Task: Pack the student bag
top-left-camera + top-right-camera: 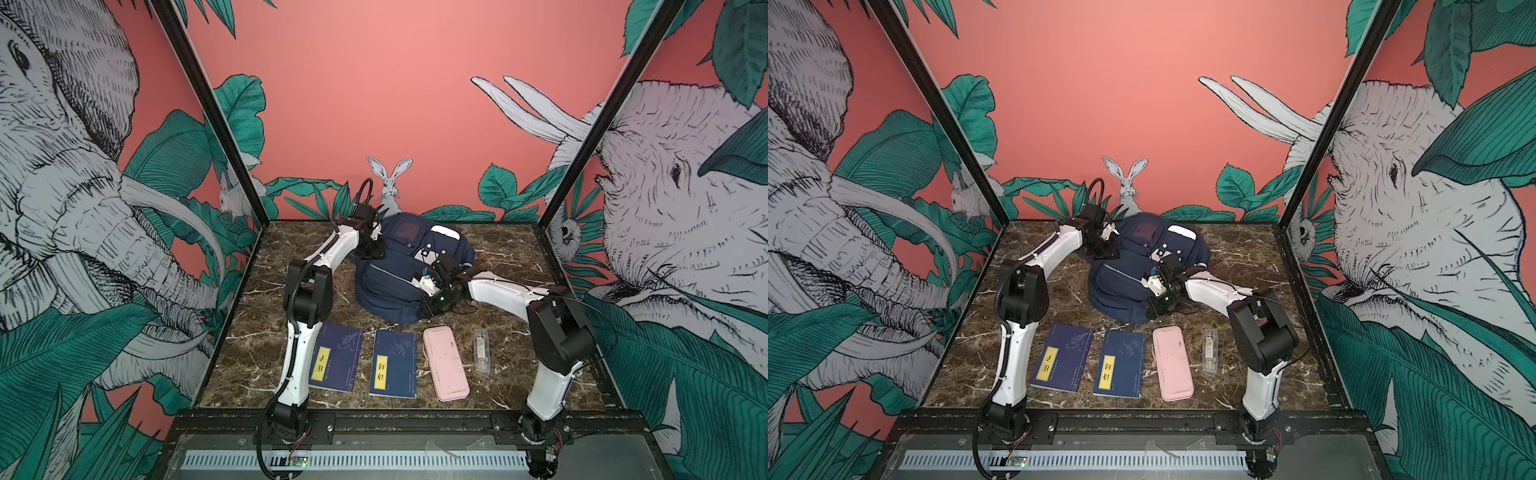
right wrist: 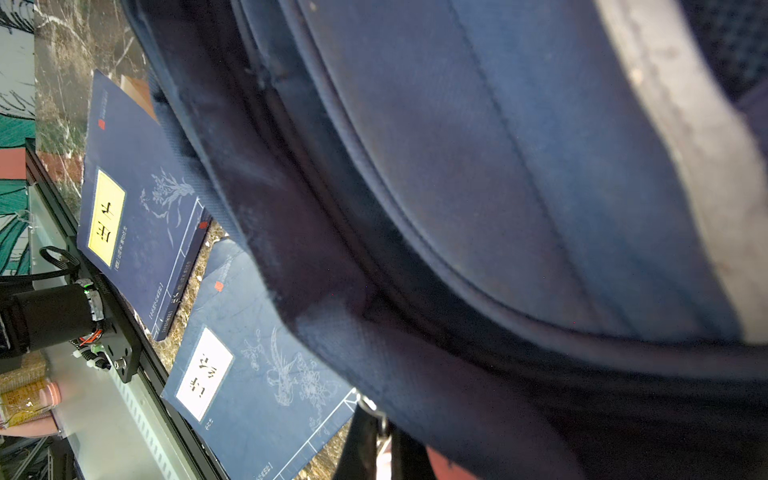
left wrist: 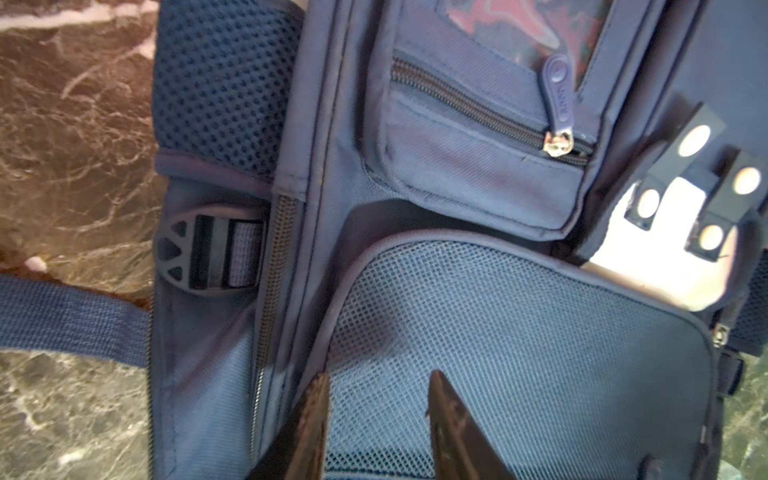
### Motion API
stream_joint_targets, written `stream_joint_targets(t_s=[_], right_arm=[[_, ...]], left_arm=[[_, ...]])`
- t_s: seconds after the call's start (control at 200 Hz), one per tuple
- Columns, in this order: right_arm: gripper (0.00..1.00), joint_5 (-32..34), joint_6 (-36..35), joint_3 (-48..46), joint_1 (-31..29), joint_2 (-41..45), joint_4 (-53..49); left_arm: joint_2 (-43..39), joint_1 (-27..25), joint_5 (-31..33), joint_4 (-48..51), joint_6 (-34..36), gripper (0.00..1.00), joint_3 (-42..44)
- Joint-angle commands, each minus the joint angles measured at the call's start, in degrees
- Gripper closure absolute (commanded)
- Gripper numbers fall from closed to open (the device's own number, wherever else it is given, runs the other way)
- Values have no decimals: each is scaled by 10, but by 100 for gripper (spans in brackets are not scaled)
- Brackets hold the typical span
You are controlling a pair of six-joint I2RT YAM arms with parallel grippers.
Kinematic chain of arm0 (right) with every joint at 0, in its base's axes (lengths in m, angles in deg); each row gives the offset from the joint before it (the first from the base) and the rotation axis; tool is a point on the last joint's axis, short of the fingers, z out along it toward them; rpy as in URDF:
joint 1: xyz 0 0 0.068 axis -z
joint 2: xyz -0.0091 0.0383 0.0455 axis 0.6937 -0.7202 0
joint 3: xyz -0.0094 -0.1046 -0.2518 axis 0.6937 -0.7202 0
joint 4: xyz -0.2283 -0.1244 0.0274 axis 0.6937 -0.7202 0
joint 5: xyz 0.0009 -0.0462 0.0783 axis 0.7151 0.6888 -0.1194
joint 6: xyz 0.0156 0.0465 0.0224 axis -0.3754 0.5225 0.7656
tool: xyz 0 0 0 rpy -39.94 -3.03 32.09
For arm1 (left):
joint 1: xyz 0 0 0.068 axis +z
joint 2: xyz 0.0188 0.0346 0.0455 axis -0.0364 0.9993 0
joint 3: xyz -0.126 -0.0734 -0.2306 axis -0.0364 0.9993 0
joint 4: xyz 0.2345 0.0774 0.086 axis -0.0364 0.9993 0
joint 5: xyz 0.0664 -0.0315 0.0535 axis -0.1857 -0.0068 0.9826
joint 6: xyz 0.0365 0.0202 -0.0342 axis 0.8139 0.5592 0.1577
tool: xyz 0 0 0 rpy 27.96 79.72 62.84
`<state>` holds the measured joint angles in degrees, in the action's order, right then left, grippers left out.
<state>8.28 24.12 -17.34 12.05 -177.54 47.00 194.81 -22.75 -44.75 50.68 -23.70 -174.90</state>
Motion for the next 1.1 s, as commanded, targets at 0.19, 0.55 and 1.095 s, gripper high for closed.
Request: stream_joint_targets(t_s=[0.19,0.55,1.095], right_arm=[[100,6,-3,3,0,19,-7],[100,3,1,-1,-4,14,1],[100,3,-8,16,-6,13,-15]], left_arm=[[-23,1,58,21,34,57,2],[-49,1,47,-13,53,57,41],[-5,-4,14,51,75,61,5]])
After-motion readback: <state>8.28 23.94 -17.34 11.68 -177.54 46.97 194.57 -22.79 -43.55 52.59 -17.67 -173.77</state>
